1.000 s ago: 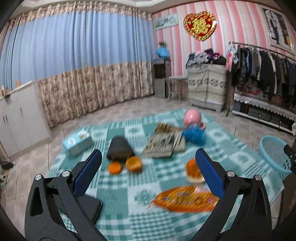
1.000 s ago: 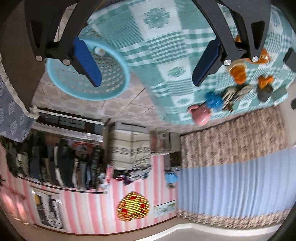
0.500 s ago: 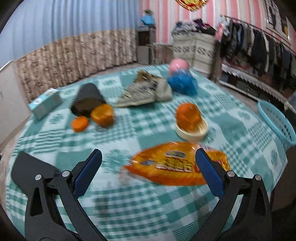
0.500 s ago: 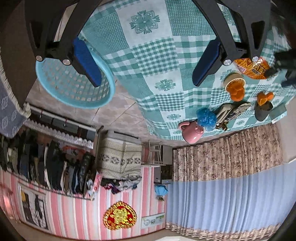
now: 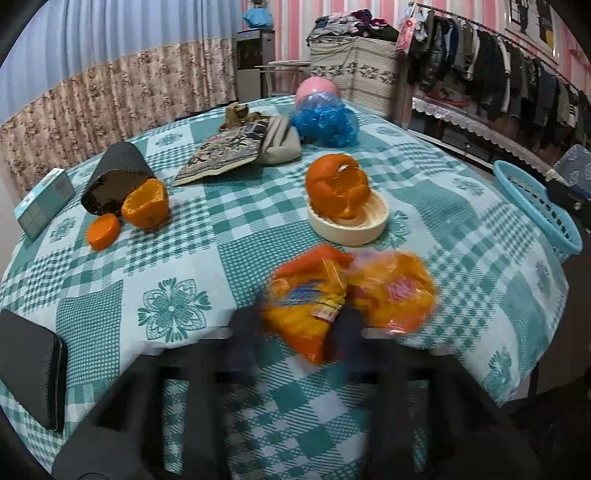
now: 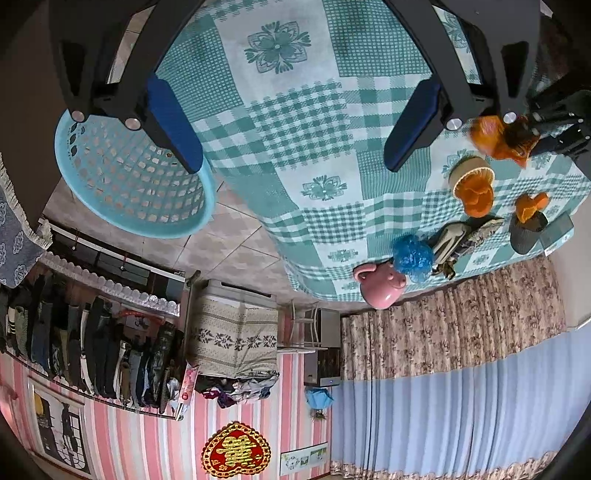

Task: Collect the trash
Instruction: 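Grasp the orange snack bag with the left tool and lift it, then grasp the orange peel off the cream dish with the right tool while the left holds the bag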

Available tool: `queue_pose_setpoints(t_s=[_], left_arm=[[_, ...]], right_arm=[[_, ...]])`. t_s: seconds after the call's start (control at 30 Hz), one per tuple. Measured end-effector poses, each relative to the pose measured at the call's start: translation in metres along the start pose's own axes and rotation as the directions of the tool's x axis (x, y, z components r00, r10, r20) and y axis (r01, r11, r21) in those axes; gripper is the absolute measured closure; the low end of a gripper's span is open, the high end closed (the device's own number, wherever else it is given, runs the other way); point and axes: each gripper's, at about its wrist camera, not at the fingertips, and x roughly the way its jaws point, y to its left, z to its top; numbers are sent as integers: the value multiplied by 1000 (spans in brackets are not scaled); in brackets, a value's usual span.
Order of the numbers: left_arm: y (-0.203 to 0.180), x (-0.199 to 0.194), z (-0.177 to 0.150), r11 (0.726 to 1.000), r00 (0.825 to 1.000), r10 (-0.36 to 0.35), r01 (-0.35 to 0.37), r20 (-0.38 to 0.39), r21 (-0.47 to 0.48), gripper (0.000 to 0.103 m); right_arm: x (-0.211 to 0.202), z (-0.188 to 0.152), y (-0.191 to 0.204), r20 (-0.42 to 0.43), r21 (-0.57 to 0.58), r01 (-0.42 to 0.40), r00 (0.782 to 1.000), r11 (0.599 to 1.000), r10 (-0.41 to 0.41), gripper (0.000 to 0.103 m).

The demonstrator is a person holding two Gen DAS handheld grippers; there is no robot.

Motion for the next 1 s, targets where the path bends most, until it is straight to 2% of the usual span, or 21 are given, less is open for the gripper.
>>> queue_pose_setpoints(t_s=[0.1, 0.2, 0.27, 0.5, 0.8, 1.0], left_arm=[[9, -8, 3, 999, 1000, -15, 16, 23, -35, 84], [26, -26, 11, 998, 997, 9, -4, 75, -66, 85], [35, -36, 15, 996, 995, 27, -19, 99, -83, 85], [79, -63, 33, 989, 977, 115, -96, 178, -113, 85], [126, -57, 37, 976, 969, 183, -159, 165, -146, 85], [145, -50, 35, 971, 968, 198, -173, 153, -164, 85]], right_arm=[[0, -1, 6, 1, -18, 4, 1000, 1000, -4, 7], [-3, 1, 14, 14, -20, -7, 1000, 1000, 7, 7], [-2, 4, 23, 18, -12, -38, 999, 999, 38, 7], [17, 12, 82, -1, -98, -144, 989, 985, 145, 7], [50, 21, 143, -64, -140, -258, 966, 956, 251, 7], [75, 19, 178, -124, -194, -269, 961, 944, 248, 8]])
